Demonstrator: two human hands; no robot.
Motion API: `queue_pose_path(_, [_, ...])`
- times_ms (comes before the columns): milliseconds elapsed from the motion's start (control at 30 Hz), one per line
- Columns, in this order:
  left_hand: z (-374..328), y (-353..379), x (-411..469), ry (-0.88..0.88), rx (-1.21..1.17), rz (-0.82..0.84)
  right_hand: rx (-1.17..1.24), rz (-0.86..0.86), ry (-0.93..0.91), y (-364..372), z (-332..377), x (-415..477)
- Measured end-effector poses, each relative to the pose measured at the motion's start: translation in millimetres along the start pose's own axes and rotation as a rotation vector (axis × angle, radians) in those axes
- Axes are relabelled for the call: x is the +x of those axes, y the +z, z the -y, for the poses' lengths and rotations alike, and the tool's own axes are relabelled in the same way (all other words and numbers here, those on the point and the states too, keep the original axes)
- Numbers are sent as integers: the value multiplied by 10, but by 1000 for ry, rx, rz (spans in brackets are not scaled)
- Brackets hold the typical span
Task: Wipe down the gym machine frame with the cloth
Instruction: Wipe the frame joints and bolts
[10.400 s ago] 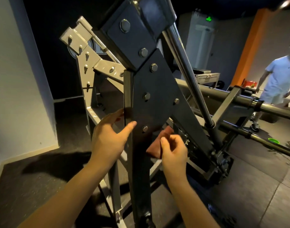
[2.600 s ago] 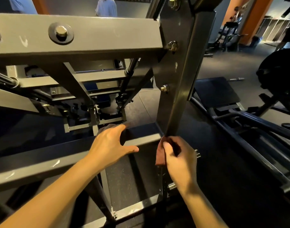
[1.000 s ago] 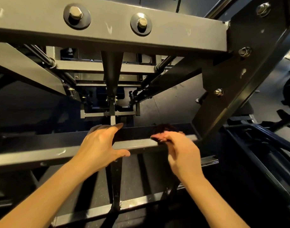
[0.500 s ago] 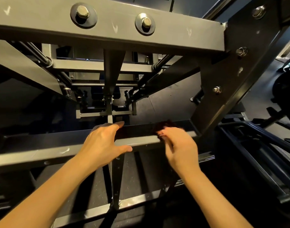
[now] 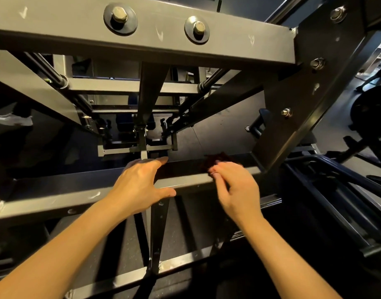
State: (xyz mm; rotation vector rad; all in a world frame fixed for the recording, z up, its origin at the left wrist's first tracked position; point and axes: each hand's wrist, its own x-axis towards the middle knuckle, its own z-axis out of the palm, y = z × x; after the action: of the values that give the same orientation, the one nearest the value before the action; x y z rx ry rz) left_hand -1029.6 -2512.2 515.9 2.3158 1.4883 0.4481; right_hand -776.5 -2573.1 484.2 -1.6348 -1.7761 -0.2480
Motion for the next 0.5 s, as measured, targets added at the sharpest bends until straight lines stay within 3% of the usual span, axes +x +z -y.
queue_pose_path(133, [100, -63, -101, 59, 41, -18, -57, -137, 281, 95, 5, 9])
queue_pose_path(333, [399, -190, -350, -10, 183, -121, 162, 23, -64, 463, 1151, -155])
queue_pose_path(433, [468, -287, -419, -84, 172, -105, 159, 95, -199, 340, 910, -125])
queue_pose_path(500, [461, -325, -438, -121, 113, -86, 115, 69, -139, 231, 522, -75])
